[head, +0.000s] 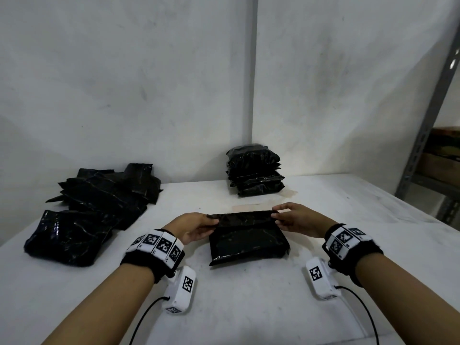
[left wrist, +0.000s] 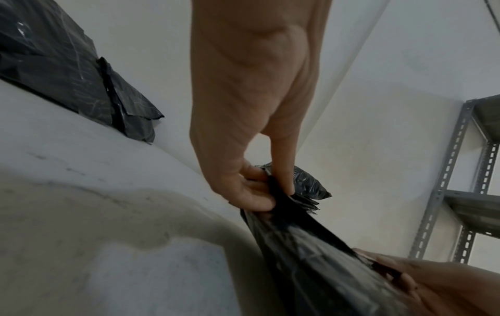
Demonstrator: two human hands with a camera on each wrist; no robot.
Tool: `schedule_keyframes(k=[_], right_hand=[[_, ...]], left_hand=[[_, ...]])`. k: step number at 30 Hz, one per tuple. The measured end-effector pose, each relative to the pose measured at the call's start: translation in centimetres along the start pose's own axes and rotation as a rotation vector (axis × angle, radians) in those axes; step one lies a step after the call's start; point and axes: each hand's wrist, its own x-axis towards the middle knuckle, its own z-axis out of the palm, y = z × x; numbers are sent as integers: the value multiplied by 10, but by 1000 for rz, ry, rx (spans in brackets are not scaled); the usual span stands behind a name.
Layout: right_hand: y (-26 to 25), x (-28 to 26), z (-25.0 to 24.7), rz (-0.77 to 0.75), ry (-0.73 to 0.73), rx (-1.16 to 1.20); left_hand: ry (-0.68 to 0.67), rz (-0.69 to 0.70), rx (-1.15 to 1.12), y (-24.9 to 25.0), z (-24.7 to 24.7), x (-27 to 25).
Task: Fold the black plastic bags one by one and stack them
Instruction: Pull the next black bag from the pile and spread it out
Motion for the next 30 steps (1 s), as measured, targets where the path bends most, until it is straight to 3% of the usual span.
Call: schedule_keyframes(k=[6, 11, 15, 19, 21, 23, 25, 26, 28, 30], right_hand=[[0, -1, -3, -1, 5, -6], [-2, 0, -2, 54, 19, -70], [-5, -1, 1, 93, 26, -133], [-5, -5, 3, 230, -15, -211], [-4, -6, 3, 262, -11, -202], [-2, -6, 3, 272, -8, -194], [-1, -6, 4, 273, -7, -189], [0, -5, 4, 274, -3, -185], [0, -5, 5, 277, -2, -176], [0, -8, 5, 274, -7, -173]], left_hand=[[25, -19, 7, -5, -1, 0], [50, -100, 152, -6, -1, -4], [56, -56, 151, -10, -1, -6], [117, 57, 154, -10, 4, -10], [227, 182, 388, -9, 5, -5], [299, 427, 758, -7, 7, -6], [178, 727, 925, -4, 15, -11], [70, 799, 923, -4, 20, -15], [-111, 754, 930, -6, 31, -22], [-190, 644, 1042, -12, 38, -21]])
